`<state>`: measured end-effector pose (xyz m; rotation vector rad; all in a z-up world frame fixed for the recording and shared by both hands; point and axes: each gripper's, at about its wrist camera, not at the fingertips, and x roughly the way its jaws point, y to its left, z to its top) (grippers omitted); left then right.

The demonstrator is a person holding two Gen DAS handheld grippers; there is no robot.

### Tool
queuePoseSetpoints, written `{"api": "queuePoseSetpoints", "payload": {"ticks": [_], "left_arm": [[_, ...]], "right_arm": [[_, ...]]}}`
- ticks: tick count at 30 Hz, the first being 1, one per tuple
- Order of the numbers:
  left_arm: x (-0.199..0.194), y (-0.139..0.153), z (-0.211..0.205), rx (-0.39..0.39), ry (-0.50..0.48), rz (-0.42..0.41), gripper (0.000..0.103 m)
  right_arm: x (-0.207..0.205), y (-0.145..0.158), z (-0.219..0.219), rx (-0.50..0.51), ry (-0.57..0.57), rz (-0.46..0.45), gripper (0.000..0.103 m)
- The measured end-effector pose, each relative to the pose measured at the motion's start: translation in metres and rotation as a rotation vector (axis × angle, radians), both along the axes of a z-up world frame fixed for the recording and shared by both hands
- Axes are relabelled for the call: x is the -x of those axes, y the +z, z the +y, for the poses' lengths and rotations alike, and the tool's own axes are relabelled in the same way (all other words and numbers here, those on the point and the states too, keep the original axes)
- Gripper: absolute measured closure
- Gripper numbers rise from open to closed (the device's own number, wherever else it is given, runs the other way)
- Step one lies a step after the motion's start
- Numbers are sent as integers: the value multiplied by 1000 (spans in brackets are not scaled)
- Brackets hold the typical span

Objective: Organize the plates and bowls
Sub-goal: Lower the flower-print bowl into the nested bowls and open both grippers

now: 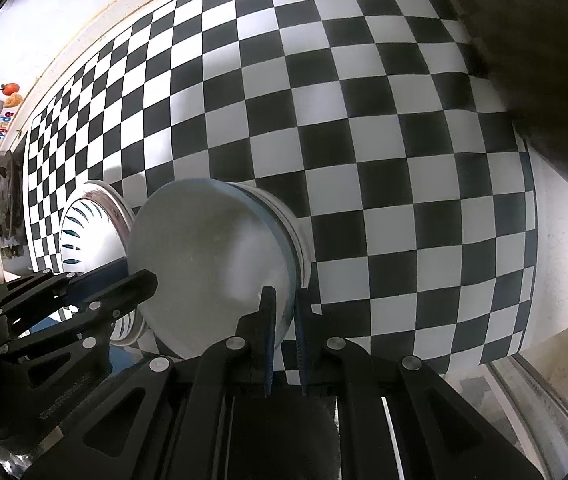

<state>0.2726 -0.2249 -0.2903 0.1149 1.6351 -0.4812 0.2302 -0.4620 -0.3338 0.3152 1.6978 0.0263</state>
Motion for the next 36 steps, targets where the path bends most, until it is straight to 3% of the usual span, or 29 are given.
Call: {"api": "queuePoseSetpoints", "payload": {"ticks": [5,8,22,36], "left_arm": [[5,24,3,15,-4,-36,85],[10,42,6,27,-12,-59,85],[49,114,16,78,-61,-142,85],[68,151,30,105,-56,-206,84]], "right_arm": [[7,13,1,20,1,-35,91],[17,32,7,-14,-3,-68,91],[54,115,24,10,8,-208,91],[87,174,29,16,-3,-286,89]]}}
